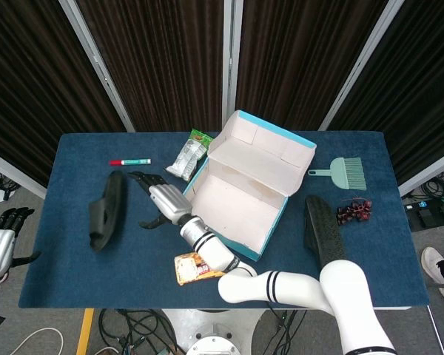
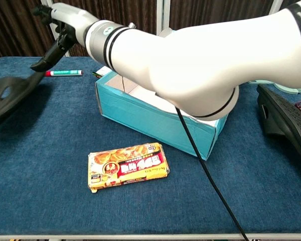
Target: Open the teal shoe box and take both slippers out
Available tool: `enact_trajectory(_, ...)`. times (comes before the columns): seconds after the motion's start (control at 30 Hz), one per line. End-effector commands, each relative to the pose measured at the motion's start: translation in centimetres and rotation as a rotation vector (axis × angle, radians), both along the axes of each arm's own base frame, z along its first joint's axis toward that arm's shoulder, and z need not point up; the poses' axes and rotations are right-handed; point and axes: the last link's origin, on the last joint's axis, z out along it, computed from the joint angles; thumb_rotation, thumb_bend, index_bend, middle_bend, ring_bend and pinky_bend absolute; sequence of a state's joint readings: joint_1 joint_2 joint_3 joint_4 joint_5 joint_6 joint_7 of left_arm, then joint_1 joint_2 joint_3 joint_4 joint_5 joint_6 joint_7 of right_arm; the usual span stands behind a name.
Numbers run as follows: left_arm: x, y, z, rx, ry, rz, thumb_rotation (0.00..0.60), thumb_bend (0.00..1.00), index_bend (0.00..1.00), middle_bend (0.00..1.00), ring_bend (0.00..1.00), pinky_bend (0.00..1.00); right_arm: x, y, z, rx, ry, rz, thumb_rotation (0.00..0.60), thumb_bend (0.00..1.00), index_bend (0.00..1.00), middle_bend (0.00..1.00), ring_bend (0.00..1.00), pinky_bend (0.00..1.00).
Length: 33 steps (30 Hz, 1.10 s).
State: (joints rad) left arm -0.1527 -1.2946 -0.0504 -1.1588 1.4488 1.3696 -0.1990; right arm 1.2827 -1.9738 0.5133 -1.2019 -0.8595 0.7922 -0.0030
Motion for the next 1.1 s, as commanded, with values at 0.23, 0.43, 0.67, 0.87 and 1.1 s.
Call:
enact_trajectory(0.23,1.1,0.5,-0.3,-0.008,0.012,-0.030,0.600,0.11,0.15,0.13,0.10,0.36,-8.8,-0.1,9.7,-0.427,0.261,0.156,0.600,0.11,0.00,0.03,0.00,0.00)
enact_trajectory(0.43,2.2,0.9,-0.7,-0.010,0.023,-0.051,0.600,0.11,0.15,0.13,0.10,0.36,-15.5,2.6,14.7,-0.464,0.401,0.125,0.600,0.11,0.00,0.03,0.00,0.00)
enact_trajectory(0.67,3.1,1.1,-0.6,-0.002,0.031,-0.063,0.600,0.11,0.15,0.13,0.10,0.36,-22.9,6.9,18.8,-0.509,0.560,0.108,0.600,0.11,0.00,0.03,0.00,0.00)
enact_trajectory(0.87,4.1,1.1,-0.9,-0.009,0.024,-0.077,0.600,0.11,0.15,0.13,0.10,0.36,-29.2,10.4,21.6,-0.530,0.785,-0.004,0.600,0.15,0.00,0.03,0.00,0.00)
enact_trajectory(1.1,5.2,1.4,-1.1,-0.010,0.014,-0.106,0.600,0.11,0.15,0.13,0.10,0.36,-35.0,14.4,20.3,-0.564,0.894,-0.111,0.600,0.15,0.00,0.02,0.00,0.00)
